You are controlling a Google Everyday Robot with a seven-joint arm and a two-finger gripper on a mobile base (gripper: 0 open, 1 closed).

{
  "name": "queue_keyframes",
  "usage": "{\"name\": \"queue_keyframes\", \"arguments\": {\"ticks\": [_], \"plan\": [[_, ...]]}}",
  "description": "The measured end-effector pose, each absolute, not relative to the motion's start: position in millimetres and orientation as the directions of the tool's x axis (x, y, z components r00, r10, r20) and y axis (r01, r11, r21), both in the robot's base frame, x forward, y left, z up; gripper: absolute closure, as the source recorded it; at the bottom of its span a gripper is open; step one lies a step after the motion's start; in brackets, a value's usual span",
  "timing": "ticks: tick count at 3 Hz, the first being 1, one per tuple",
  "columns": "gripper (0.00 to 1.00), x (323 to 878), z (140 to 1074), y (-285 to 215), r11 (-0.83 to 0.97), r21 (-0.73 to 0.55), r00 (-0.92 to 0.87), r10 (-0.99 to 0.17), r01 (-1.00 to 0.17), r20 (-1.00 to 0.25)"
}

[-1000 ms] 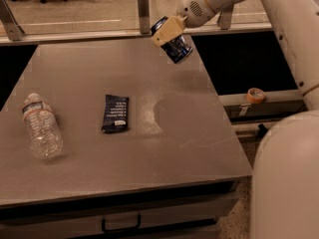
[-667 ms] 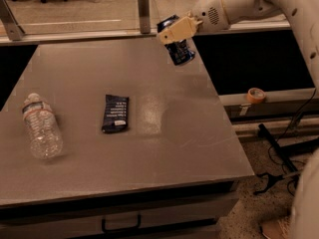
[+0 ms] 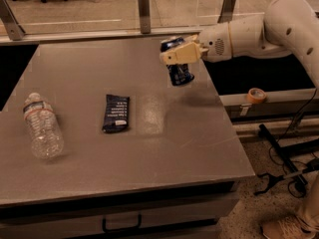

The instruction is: Place pepsi can upright

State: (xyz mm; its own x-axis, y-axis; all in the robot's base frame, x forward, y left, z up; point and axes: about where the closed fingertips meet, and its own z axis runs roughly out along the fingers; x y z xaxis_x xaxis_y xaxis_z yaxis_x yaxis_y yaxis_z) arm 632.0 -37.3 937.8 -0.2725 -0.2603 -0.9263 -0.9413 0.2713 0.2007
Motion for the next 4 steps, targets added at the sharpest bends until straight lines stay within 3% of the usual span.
{"name": "queue_keyframes", "arguments": {"ticks": [2, 4], "plan": [[1.00, 626.0, 929.4, -33.9, 0.275, 0.189, -0.269, -0.288, -0.943, -0.919], [1.00, 614.1, 924.6, -18.4, 0.281, 0.106, -0.157, -0.163, -0.954, -0.974]]}}
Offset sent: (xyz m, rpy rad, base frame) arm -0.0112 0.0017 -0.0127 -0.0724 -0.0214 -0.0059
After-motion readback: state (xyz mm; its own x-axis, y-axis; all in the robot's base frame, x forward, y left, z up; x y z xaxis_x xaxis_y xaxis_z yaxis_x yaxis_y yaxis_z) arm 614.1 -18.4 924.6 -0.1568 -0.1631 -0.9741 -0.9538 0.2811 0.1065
